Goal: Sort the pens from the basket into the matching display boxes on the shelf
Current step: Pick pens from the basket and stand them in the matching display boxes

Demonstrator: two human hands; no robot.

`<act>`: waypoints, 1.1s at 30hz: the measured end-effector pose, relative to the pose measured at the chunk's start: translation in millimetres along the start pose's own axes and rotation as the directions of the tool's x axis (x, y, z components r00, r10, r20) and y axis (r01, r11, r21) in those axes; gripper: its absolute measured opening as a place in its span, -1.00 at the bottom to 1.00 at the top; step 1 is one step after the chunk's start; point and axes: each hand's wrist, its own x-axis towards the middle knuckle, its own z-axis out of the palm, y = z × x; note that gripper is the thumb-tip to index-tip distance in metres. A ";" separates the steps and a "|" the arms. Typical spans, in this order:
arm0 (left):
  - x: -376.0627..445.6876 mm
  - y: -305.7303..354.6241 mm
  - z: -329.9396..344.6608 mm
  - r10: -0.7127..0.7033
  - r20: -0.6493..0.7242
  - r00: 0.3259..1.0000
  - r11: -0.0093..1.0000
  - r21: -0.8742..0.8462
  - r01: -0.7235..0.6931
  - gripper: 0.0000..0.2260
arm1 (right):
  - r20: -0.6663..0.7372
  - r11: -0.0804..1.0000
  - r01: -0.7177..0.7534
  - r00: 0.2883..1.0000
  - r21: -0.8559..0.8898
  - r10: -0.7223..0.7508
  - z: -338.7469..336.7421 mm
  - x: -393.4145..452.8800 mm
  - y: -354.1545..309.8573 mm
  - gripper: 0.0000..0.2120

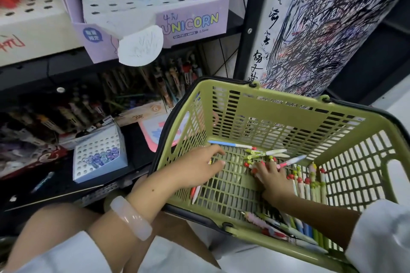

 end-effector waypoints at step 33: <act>-27.3 39.4 -21.8 -0.174 -0.339 0.924 0.714 -0.690 -0.119 -0.72 | -0.428 0.446 0.545 0.837 0.710 -0.340 -177.8 -54.8 -102.3 -0.55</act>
